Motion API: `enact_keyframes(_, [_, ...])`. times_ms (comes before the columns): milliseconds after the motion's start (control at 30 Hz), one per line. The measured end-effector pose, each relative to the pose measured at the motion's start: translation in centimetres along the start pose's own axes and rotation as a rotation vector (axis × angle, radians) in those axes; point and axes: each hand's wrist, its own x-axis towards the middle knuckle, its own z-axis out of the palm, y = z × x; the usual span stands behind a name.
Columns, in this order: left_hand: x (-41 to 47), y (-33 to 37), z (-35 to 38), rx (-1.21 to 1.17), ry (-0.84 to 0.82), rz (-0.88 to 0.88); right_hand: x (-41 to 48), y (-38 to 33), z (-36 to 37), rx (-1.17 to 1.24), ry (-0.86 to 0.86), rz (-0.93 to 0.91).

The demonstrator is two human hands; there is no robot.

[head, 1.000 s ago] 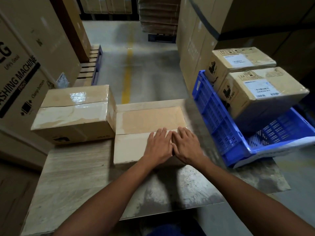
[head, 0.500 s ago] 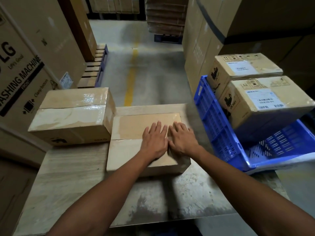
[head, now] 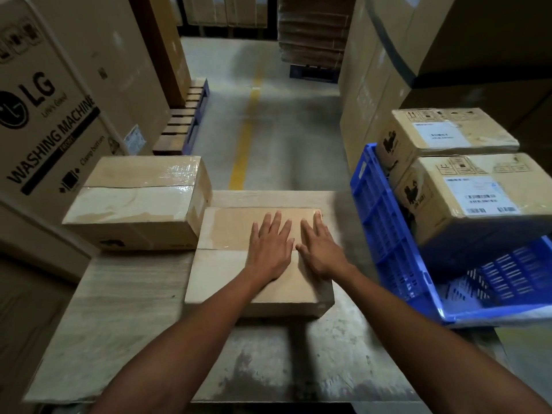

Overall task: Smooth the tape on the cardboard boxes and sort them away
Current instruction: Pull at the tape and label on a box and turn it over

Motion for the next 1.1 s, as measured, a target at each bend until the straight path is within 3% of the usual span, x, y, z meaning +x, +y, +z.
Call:
enact_keyframes(200, [-0.7,-3.9,-1.3,-0.104,0.093,-0.458,-0.2,-0.9,-0.1,0.211,0.136,0.131])
enact_keyframes(300, [-0.4,-5.5,-2.4,-0.264,0.111,-0.716,-0.4,-1.7,0.4,0.395,0.224,0.230])
enact_keyframes(400, [0.0,-6.0,-3.8,-0.403,0.090,-0.851,-0.8,-2.5,0.2,0.571,0.281,0.284])
enact_keyframes(633, [0.1,-7.4,-7.5,-0.632,0.125,-0.842,-3.1,-5.1,0.4,0.493,0.542,0.359])
enact_keyframes(800, [-1.1,-7.3,-10.3,-0.750,0.280,-0.759,-3.3,-6.9,-2.7,0.470,0.777,0.478])
enact_keyframes(967, [-3.3,-6.9,-11.0,-0.847,0.491,-0.658,-4.1,-7.3,-3.7,0.528,0.976,0.454])
enact_keyframes(1100, [-5.9,-7.1,-10.2,-0.973,0.666,-0.635,-5.0,-7.0,-1.6,0.652,1.007,0.437])
